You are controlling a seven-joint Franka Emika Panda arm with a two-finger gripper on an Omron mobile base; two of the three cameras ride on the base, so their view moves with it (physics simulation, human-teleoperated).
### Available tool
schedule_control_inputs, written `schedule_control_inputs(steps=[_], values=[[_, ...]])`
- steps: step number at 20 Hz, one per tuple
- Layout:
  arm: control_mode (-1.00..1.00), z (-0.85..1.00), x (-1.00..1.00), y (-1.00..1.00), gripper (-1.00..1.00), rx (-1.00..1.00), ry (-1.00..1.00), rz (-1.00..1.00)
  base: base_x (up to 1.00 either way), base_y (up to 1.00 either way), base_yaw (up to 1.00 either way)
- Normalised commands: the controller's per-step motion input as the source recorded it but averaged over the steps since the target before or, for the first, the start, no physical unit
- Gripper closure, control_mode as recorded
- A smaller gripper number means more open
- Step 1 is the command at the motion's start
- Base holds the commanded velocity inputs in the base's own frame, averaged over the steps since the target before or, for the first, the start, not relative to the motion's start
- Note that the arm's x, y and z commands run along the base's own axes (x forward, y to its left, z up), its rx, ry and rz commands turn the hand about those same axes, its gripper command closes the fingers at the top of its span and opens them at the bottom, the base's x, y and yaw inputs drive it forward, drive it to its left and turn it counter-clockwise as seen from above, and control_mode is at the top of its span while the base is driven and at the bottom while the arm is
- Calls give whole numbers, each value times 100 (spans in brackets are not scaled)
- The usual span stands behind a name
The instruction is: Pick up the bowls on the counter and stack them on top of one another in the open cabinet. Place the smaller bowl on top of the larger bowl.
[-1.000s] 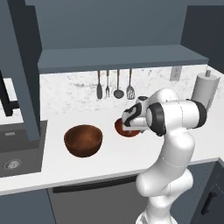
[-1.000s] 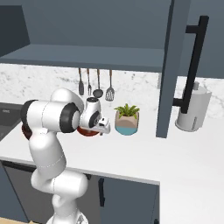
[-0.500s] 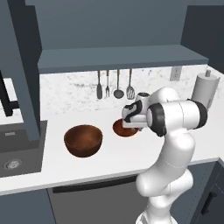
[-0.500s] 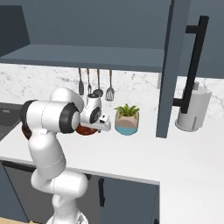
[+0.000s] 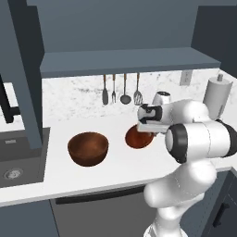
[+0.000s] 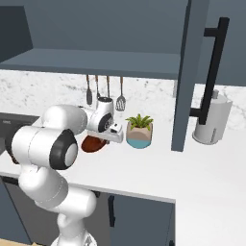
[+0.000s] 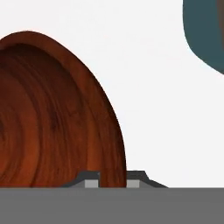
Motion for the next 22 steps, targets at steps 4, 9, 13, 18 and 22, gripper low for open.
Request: schedule_control_inputs(steps=[4,9,13,18,22], values=[[-100,78,-63,-3,100,7,-7,0,0,0,0],[-100,66,-43,6,100,7,-12,0,0,0,0],[-100,60,-37,18,100,8,-17,0,0,0,0],[-100,38,-28,32,100,5,-17,-1,0,0,0],[-100,20,-31,59,100,0,-3,0,0,0,0]])
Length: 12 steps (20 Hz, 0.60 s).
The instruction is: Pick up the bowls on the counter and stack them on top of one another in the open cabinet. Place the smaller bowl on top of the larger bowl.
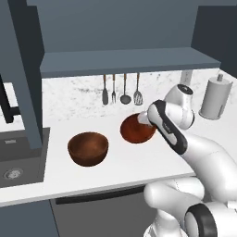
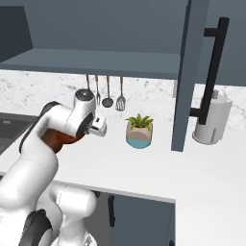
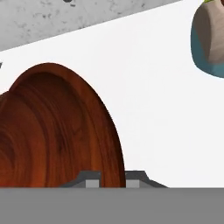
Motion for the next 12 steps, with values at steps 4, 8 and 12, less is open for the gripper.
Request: schedule_control_inputs(steps=[4,8,12], values=[[-100,31,-22,68,100,0,-3,0,0,0,0],[-100,64,-22,46,100,0,-8,0,0,0,0],[-100,36,-50,51,100,0,-3,0,0,0,0]])
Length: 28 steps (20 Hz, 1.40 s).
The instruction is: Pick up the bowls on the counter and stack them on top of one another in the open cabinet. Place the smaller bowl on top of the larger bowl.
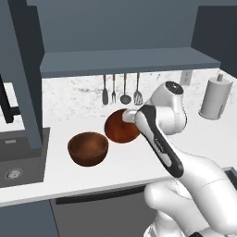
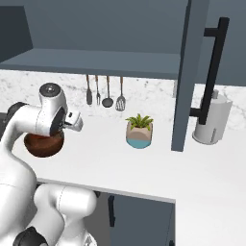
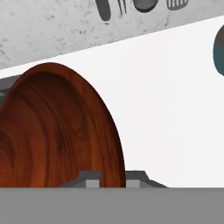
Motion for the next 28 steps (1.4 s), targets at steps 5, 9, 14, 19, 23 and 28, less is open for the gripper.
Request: schedule_control_inputs(steps=[5,9,14,19,23,28], values=[[-100,2,-11,83,100,-14,7,0,0,0,0],[-100,0,13,80,100,-19,14,0,0,0,0],[-100,0,49,25,100,-7,0,-5,0,0,0],[-100,-30,51,0,100,0,0,-9,0,0,0],[-100,-64,26,0,100,0,3,-5,0,0,0],[-100,-58,0,0,100,0,1,0,0,0,0]])
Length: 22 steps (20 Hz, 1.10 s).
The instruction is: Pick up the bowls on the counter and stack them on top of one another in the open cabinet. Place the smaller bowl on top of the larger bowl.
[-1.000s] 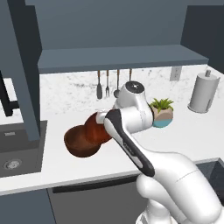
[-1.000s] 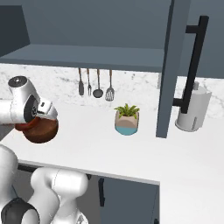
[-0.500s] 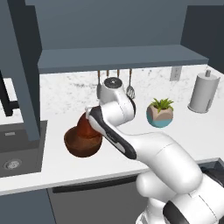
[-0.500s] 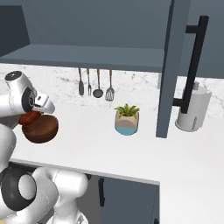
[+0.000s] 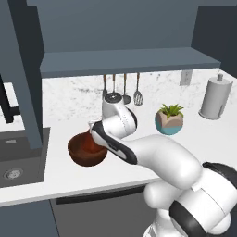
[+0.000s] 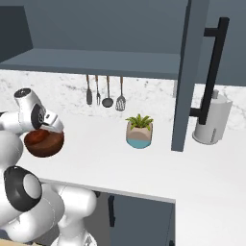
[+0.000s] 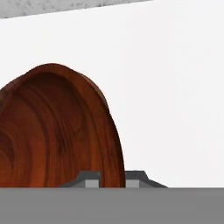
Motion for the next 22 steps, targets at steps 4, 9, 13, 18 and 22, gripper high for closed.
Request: schedule_control_inputs(steps=[4,9,13,18,22], values=[[-100,-29,0,0,100,5,0,0,0,0,0],[-100,-21,0,2,100,1,0,0,0,0,0],[-100,-12,3,6,100,0,0,0,0,0,0],[-100,-4,16,7,100,0,0,0,0,0,0],[-100,0,11,1,100,6,-2,0,0,0,0]])
